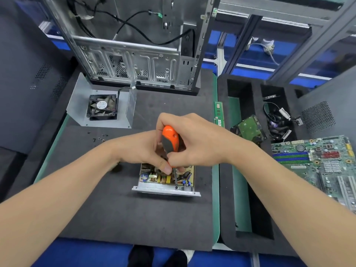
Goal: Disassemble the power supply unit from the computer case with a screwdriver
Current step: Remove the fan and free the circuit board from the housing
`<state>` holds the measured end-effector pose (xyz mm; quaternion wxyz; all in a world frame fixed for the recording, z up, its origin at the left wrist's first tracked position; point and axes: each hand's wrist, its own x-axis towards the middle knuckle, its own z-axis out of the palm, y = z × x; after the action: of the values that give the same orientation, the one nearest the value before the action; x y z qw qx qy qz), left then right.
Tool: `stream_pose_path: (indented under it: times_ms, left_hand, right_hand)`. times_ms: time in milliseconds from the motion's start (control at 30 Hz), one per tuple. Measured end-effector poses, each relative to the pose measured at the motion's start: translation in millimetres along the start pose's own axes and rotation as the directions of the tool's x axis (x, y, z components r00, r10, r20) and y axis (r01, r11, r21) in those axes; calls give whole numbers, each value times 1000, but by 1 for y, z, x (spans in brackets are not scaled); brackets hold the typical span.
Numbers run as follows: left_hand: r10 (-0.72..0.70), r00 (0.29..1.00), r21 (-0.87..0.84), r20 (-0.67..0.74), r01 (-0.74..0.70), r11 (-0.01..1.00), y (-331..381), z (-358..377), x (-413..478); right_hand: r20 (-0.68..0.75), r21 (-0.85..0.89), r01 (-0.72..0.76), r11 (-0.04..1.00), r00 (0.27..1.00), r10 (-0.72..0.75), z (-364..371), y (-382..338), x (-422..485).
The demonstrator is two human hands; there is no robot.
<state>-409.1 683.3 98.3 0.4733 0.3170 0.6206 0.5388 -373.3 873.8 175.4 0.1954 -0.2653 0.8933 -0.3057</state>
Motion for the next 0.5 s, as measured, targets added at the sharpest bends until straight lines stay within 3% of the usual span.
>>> stream_pose_path:
  times_ms: [500]
  left_hand:
    - [-50,997,-38,-54,47,998,1,4,-1]
  right_hand:
    - [-53,3,-12,1000,999,12,-2,3,-3]
